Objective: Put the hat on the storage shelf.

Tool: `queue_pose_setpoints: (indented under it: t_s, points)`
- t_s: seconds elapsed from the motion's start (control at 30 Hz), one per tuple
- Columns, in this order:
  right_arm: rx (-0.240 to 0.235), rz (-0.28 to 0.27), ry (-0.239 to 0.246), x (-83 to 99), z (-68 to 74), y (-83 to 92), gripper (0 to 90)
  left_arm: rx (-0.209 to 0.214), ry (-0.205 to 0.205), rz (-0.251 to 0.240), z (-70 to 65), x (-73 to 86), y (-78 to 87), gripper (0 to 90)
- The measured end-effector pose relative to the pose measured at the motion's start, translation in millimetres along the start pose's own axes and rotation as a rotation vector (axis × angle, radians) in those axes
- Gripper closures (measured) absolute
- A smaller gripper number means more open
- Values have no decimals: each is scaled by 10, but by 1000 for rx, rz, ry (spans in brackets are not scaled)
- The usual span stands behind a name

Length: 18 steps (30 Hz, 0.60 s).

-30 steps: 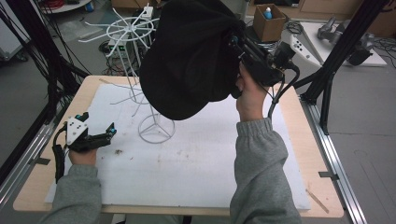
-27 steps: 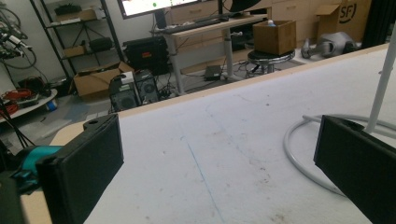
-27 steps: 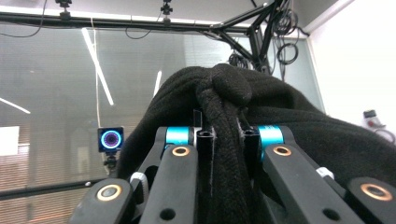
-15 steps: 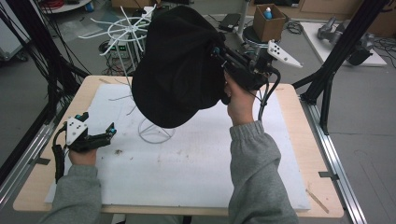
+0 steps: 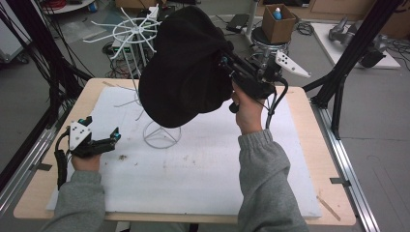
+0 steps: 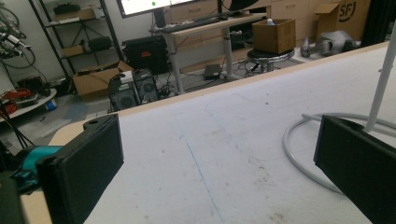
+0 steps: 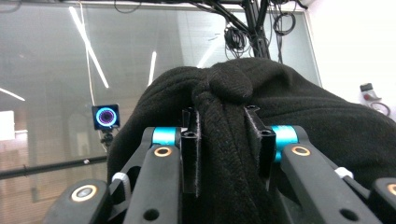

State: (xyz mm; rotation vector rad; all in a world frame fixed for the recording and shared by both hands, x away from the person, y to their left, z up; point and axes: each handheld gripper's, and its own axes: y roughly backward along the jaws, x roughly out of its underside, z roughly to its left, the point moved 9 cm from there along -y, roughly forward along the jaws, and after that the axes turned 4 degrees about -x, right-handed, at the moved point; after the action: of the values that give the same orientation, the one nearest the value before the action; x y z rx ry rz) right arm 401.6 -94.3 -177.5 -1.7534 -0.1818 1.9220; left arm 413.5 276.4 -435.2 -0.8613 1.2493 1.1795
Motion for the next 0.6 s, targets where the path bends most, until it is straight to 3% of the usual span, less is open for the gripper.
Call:
queue_pose_setpoints:
  t_s: [0.43, 0.6]
  points:
    - [36, 25, 7, 61, -35, 23, 601, 3, -4, 3, -2, 6, -2, 18]
    - [69, 33, 25, 79, -62, 42, 474, -1, -4, 4, 1, 11, -7, 18]
